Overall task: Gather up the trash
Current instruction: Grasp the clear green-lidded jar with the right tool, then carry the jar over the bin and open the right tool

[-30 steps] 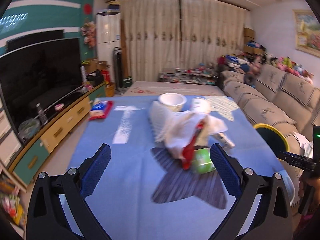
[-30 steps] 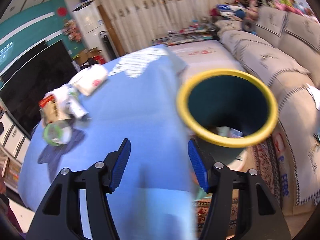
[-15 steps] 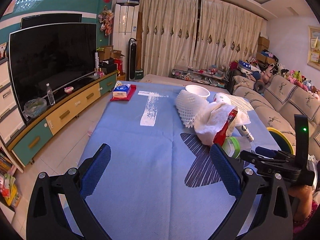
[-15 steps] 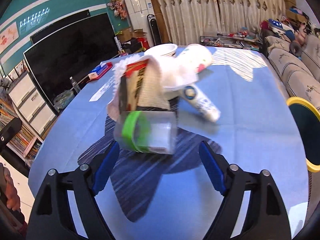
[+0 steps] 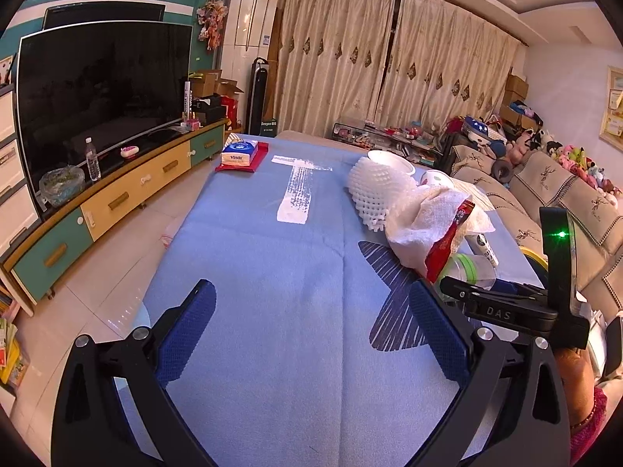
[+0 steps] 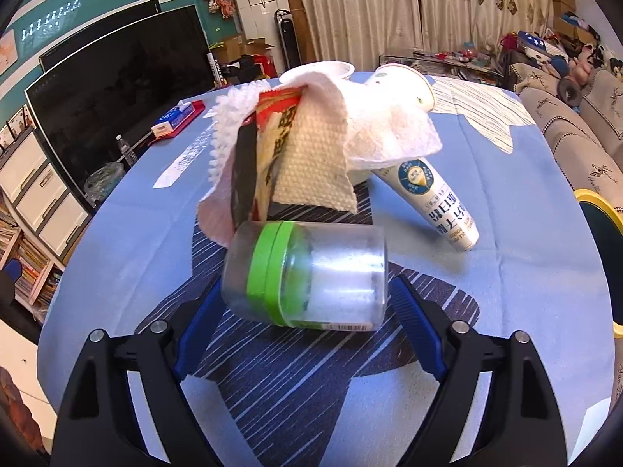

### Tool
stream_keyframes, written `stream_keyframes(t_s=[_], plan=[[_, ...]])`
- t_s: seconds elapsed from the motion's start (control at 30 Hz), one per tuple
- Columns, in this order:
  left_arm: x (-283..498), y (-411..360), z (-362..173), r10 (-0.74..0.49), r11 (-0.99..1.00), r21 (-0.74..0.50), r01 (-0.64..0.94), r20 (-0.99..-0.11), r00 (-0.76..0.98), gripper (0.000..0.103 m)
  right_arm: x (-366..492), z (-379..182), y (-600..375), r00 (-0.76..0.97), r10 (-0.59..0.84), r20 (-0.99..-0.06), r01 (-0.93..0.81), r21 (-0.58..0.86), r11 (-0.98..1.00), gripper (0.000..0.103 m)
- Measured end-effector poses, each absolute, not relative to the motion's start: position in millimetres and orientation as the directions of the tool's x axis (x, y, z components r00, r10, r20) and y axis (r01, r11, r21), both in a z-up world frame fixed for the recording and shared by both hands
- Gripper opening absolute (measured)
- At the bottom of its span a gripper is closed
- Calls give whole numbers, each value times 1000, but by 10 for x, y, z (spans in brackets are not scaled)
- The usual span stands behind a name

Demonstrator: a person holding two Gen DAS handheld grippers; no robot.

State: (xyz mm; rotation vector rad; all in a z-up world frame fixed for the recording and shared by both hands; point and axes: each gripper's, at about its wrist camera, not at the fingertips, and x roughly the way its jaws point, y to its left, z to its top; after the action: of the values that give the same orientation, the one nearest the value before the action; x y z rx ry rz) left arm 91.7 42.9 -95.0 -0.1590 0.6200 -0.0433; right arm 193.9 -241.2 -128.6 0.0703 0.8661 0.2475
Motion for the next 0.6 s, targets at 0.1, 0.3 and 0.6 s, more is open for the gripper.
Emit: stream_keyframes(t_s=[0.1, 0.3, 0.6], plan=[[927, 391, -977, -95, 987, -163, -2, -580, 809, 98, 1946, -1290, -2447, 619, 263, -740, -194, 181, 964, 73], [935, 351, -1023, -103, 986, -165, 7, -588, 802, 98, 1845, -1246, -2498, 626, 281, -727, -213, 188, 959, 72], [993, 255, -1050, -113, 987, -157, 22, -599, 793, 98, 1601, -1072, -2783, 657, 288, -697, -207, 200, 958, 71]])
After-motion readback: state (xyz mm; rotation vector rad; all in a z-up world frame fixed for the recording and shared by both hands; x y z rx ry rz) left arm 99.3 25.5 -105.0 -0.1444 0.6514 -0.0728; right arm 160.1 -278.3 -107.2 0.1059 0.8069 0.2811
